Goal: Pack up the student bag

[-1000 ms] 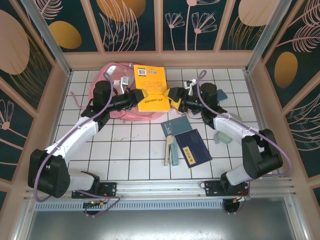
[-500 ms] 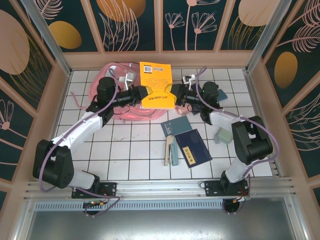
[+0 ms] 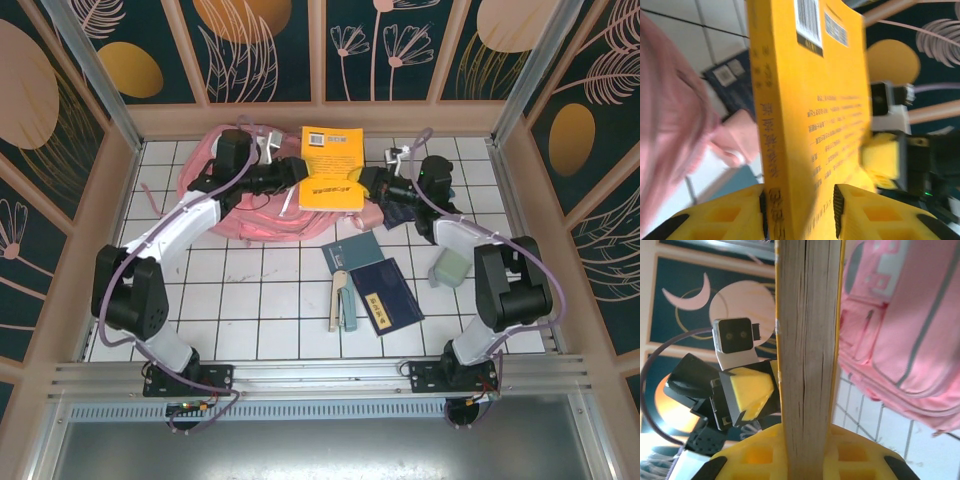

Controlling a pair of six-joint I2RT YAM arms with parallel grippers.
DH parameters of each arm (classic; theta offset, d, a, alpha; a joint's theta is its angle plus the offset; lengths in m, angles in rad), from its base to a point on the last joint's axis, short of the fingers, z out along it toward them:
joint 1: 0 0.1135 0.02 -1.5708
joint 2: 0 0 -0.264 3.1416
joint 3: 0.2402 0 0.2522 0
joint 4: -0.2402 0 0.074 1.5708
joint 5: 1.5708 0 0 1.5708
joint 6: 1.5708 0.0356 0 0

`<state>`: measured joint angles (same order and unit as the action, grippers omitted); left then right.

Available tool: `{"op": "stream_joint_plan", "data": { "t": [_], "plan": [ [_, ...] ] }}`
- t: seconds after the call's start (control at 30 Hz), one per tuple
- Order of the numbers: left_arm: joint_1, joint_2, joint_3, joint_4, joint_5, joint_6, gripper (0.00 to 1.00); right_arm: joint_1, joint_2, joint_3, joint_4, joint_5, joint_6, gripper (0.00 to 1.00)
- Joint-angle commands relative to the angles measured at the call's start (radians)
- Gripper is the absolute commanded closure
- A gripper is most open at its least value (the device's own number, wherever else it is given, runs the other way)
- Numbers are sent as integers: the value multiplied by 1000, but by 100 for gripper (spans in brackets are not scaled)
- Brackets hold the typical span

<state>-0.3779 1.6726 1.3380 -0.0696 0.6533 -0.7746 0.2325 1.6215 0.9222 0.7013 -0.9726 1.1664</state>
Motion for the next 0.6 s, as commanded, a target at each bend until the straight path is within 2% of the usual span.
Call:
{"op": "stream_joint_plan", "data": {
  "t": [0.0, 0.17, 0.33, 0.57],
  "plan": [
    [5, 49, 71, -131, -196, 121, 60, -39, -96, -16, -149, 79, -152, 100],
    [-9, 164, 142, -204, -357, 180, 61, -89, -175, -70, -239, 169, -211, 100],
    [-81, 289, 288, -324, -551, 300, 60, -118, -260, -133, -274, 262, -257, 100],
    [-175, 485, 502, -485, -794, 433, 54, -163, -278, -125, -351, 250, -292, 100]
  ]
}}
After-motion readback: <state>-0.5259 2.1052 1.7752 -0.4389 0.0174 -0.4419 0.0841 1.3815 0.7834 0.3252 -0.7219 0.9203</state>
